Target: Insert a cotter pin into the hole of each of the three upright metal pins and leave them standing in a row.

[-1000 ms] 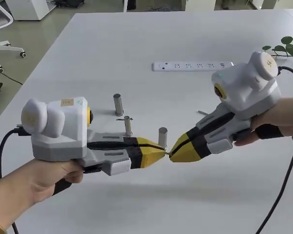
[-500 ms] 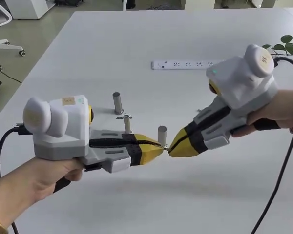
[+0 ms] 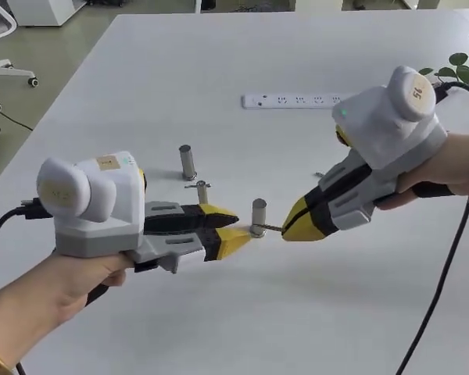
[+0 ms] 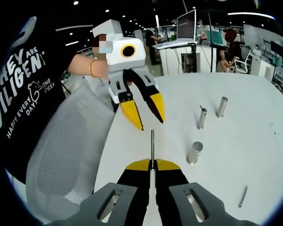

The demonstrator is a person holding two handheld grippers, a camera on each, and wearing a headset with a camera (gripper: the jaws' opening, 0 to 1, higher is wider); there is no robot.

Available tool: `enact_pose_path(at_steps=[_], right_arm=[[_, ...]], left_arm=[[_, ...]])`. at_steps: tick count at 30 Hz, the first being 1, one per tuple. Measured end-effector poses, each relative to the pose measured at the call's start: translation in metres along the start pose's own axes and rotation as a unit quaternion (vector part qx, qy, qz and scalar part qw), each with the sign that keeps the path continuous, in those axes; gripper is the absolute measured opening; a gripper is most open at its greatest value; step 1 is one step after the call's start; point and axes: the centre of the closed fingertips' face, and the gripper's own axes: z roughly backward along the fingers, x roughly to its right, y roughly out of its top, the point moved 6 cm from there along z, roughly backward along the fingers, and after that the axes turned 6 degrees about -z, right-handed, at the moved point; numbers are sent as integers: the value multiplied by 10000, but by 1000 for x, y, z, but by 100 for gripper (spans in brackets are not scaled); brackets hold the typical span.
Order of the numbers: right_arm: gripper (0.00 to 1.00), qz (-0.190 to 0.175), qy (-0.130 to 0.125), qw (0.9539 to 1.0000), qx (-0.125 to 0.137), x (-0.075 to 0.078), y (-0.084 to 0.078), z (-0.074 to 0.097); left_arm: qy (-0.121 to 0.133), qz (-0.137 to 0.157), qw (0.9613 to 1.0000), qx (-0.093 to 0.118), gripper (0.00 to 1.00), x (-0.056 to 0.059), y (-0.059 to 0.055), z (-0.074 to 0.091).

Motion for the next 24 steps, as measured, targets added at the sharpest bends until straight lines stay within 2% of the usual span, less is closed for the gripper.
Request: enact_pose_path(at_steps=[6,8,17,24], right_arm=[[0,-110,-336,9990,-268,14,-9,2],[0,-121,-382,9987,-326,17,-11,2],[0,-173,-533,9967,-592,30,-19,2],[0,-107,-624,9955,-701,41,-23,1]], left_arm=[[344,-78,9993,-120,20,-6,-5,-4],[468,-168,9986,-166,20,-8,-6,-7],[937,-173,9950,-291,20,-18,-12,-19],[1128,-149,9927,-412,20,-22,-18,-32]])
